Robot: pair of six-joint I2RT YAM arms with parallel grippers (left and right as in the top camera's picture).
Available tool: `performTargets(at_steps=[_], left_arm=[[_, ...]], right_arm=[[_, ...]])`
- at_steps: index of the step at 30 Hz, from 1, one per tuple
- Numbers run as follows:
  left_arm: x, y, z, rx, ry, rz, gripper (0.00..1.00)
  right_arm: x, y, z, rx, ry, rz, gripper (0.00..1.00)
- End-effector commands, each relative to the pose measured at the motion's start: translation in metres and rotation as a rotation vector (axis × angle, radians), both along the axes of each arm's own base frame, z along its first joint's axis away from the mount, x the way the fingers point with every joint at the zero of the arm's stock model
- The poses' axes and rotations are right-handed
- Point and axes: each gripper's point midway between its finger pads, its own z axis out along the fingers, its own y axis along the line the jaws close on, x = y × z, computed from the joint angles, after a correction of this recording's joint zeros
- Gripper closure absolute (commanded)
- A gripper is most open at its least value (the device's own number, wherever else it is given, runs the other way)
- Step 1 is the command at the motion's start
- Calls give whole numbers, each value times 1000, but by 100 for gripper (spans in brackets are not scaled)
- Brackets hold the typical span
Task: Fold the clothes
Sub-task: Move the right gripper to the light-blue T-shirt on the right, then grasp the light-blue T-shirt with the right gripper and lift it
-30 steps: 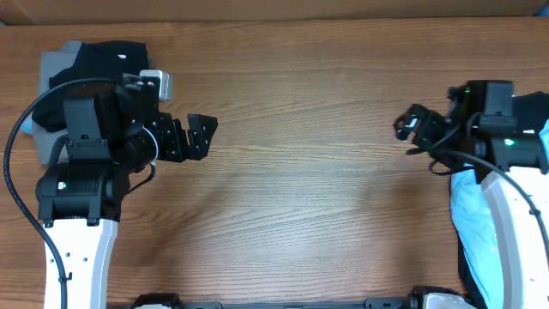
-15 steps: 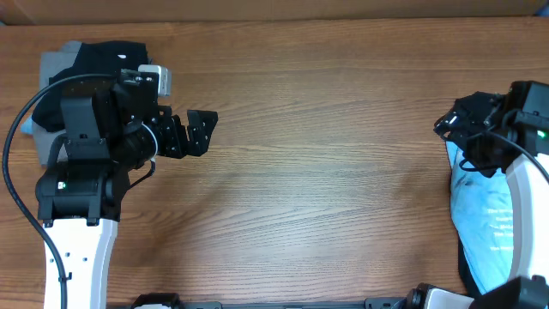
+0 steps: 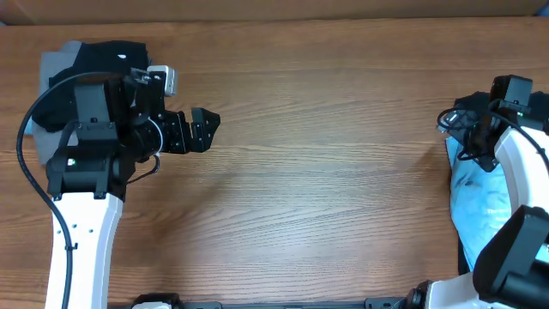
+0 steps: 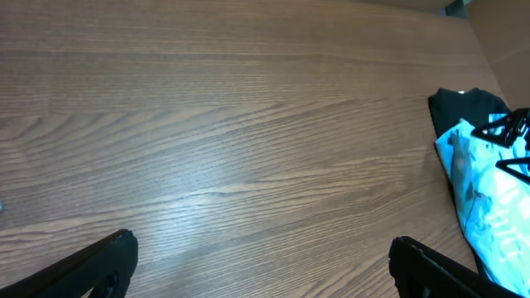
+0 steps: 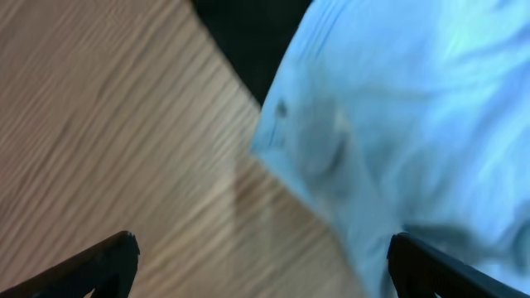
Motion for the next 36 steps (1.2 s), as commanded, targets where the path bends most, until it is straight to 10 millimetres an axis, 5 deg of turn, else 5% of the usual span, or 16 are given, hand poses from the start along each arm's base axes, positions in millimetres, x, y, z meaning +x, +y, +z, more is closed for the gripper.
performTargets(at_steps=[1,8,10,12,14,15,18,22,26,29,36], left_arm=[[7,0,1,0,-3,-9,0],[13,0,-12,0,37,-9,0],[14,0,-15,-1,47,-9,0],[15,0,-18,-1,57,-10,0],[16,0,-20,-2,62,-10,0],[16,0,-20,-2,62,-10,0],[16,0,-20,-1,61,-10,0],[16,0,-19,-2,59,-11,0],[16,-4,-12,-23,45,-28,0],[19,-5,2,-25,10,-31,0],[31,-4,62,-18,-140,-30,0]], right_arm=[[7,-23,-6,-33,-1,-73,3],[4,-27,-46,22,74,-102,7],[5,-27,-50,25,77,-102,16],[7,-27,-49,24,69,-101,42],[9,-28,-45,22,61,-101,82],[11,-28,-41,25,58,-99,91],[18,-28,-9,24,25,-93,96],[32,-28,67,-23,-89,-29,96],[41,-5,153,-39,-265,116,96],[39,19,199,-37,-362,196,96],[38,121,230,39,-440,449,96]])
